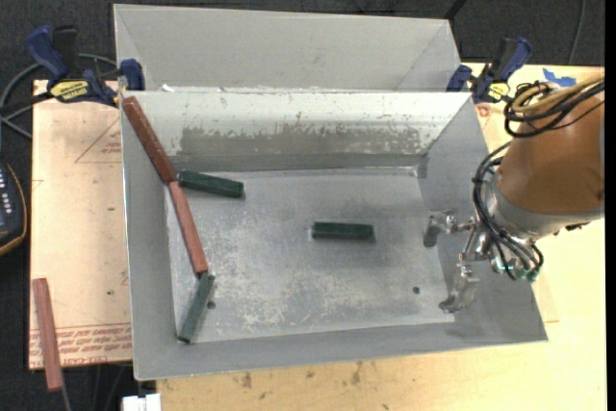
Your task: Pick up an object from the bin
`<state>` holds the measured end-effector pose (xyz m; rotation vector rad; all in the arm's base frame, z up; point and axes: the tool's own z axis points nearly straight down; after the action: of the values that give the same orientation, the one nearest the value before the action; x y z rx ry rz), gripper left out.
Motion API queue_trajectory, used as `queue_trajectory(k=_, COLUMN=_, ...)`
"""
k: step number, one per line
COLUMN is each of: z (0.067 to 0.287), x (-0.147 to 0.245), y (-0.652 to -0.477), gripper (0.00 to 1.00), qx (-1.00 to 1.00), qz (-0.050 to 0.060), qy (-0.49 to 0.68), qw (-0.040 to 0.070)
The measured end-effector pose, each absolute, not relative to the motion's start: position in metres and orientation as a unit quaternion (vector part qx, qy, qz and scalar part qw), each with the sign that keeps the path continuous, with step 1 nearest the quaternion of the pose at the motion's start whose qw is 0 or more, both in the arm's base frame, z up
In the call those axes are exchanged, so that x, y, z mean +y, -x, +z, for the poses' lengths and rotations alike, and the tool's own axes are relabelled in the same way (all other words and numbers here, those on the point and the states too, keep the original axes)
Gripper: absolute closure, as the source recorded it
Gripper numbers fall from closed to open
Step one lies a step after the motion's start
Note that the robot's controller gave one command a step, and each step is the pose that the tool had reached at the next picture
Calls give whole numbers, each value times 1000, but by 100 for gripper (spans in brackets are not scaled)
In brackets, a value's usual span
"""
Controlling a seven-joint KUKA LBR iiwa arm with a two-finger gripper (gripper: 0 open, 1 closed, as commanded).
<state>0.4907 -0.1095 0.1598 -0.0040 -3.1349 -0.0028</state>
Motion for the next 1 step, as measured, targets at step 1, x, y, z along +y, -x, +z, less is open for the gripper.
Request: queue_trajectory(k=1, z=71, x=-38, y=-549, gripper=0, qx=-977, qz=-1, qy=-214, qw=-3)
